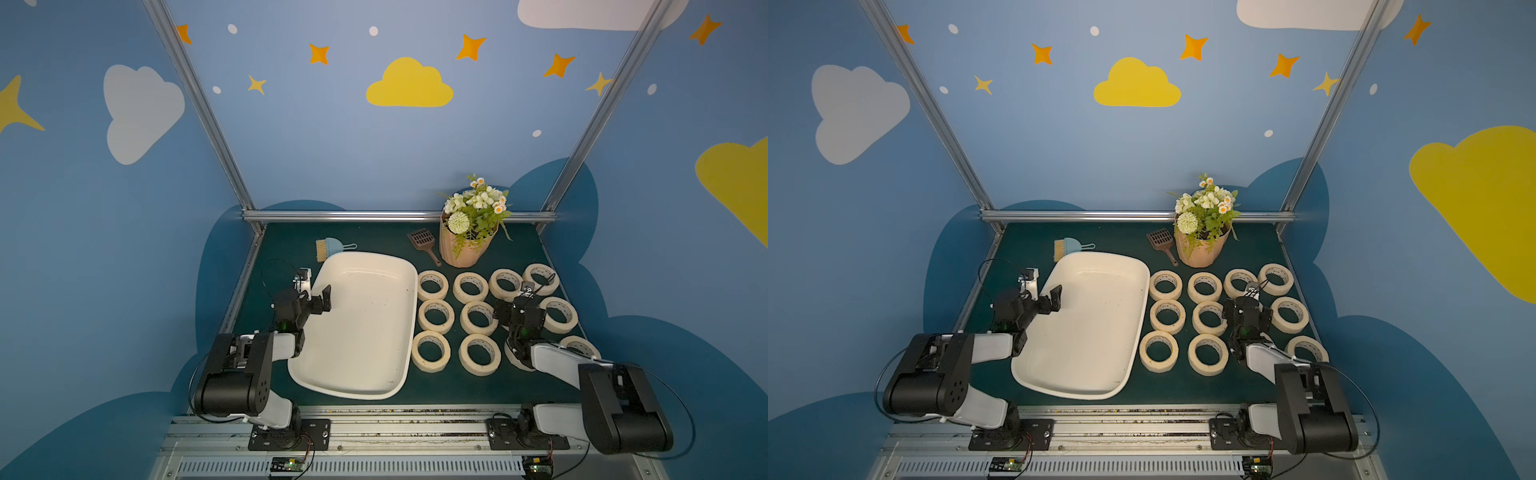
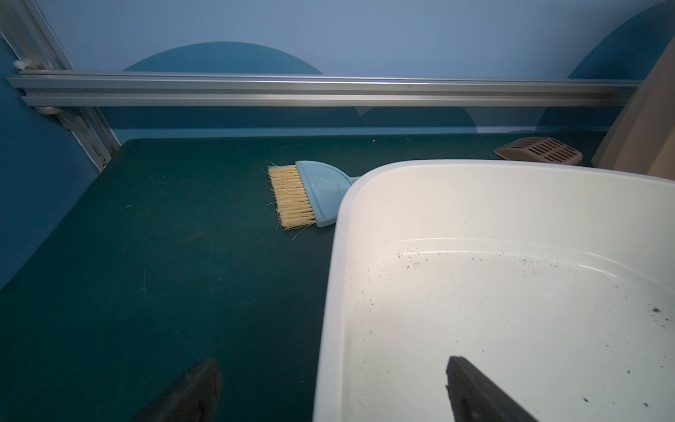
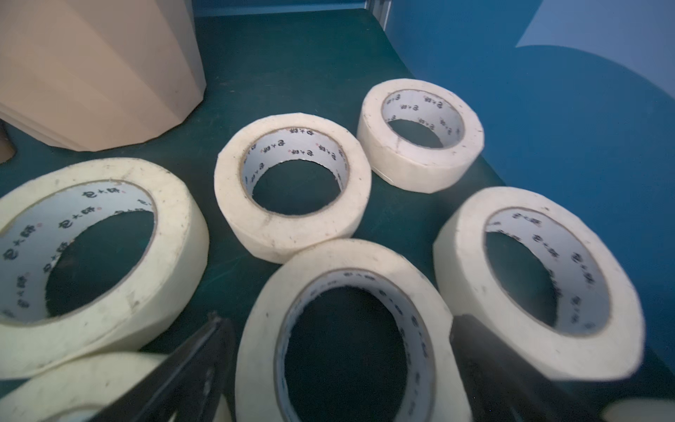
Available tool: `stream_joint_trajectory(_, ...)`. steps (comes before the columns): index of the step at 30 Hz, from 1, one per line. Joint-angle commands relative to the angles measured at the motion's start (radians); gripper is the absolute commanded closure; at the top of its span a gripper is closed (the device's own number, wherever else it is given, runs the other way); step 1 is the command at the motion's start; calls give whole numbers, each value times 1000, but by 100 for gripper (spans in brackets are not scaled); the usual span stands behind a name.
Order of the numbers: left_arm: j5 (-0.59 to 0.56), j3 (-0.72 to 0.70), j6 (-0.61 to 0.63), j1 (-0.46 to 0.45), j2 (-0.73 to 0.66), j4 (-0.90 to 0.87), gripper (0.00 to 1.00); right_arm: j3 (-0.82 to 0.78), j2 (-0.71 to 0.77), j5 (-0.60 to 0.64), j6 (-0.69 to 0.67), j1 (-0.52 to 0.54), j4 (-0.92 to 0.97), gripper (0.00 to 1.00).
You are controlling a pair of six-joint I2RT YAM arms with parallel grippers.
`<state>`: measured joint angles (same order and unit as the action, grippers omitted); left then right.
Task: Take out the art tape in the storage box
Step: Reset both arms
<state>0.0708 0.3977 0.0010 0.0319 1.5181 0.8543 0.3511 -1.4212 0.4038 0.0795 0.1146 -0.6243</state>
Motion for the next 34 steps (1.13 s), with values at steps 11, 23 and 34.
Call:
stream_joint_trajectory(11, 11, 6, -5, 12, 23, -46, 0, 93, -58, -155, -68, -17, -35, 1)
stream_joint_trajectory(23, 11, 6, -6, 12, 24, -46, 0, 93, -57, -157, -67, -18, -34, 1)
stream_joint_trajectory(34, 11, 6, -5, 13, 23, -46, 0, 98, -48, -163, -83, -13, -11, 2)
